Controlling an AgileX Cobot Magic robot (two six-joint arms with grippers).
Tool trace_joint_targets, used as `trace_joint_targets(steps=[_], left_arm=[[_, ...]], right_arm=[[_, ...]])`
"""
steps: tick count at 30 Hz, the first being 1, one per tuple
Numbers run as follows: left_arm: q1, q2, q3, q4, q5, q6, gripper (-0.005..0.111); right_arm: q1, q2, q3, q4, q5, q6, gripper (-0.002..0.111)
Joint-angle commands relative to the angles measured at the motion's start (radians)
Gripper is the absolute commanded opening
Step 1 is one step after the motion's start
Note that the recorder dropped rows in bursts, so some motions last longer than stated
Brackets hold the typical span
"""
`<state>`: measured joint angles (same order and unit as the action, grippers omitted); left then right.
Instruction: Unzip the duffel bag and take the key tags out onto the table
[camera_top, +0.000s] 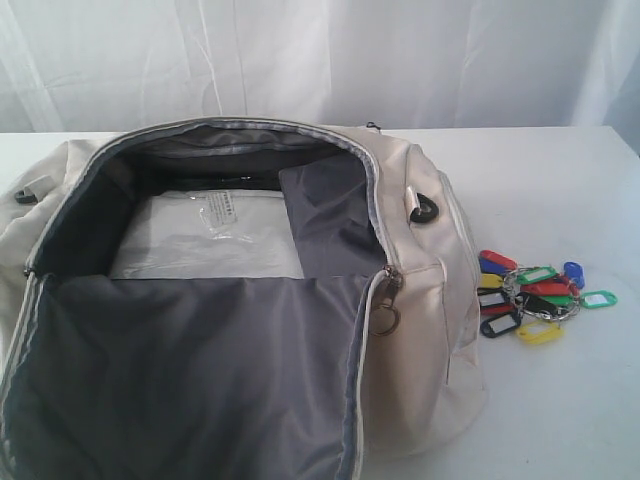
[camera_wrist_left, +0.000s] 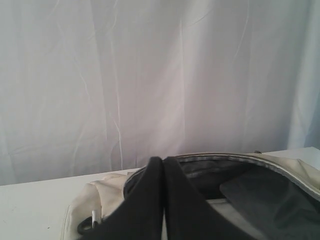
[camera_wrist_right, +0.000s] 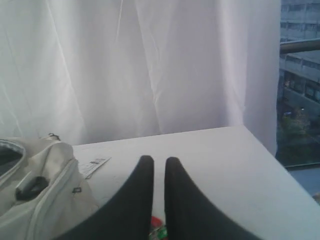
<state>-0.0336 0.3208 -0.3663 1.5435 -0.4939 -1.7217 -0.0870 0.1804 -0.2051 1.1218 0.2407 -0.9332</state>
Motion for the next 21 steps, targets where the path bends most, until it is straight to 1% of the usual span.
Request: trace_joint_targets(steps=[1, 11, 13, 14, 15, 17, 18, 21], left_arm=[[-0.001, -0.007, 0.007, 0.038, -0.012, -0.005, 0.003], [-0.001, -0.007, 0.007, 0.044, -0.014, -0.005, 0.003], [-0.001, -0.007, 0.007, 0.168, -0.014, -0.005, 0.003], [-0.001, -0.007, 0.007, 0.201, -0.017, -0.093, 0.003], [0.001, -0.007, 0.009, 0.201, -0.004, -0.114, 0.003], [0.003, -0.007, 0.014, 0.201, 0.084, -0.161, 0.003], [0.003, -0.007, 0.022, 0.201, 0.162, -0.237, 0.003], [0.003, -0.007, 0.033, 0.201, 0.255, -0.368, 0.003]], right_arm=[[-0.003, -0.008, 0.006, 0.005, 0.082, 0.048, 0.009], [-0.003, -0.008, 0.006, 0.005, 0.093, 0.048, 0.009], [-0.003, -0.008, 0.006, 0.005, 0.093, 0.048, 0.009], [-0.003, -0.008, 0.006, 0.005, 0.093, 0.048, 0.009], [-0.003, -0.008, 0.006, 0.005, 0.093, 0.048, 0.009], [-0.003, -0.008, 0.006, 0.005, 0.093, 0.048, 0.009], [-0.003, -0.008, 0.006, 0.005, 0.093, 0.048, 0.009], [-0.003, -0.008, 0.006, 0.005, 0.093, 0.048, 0.009]])
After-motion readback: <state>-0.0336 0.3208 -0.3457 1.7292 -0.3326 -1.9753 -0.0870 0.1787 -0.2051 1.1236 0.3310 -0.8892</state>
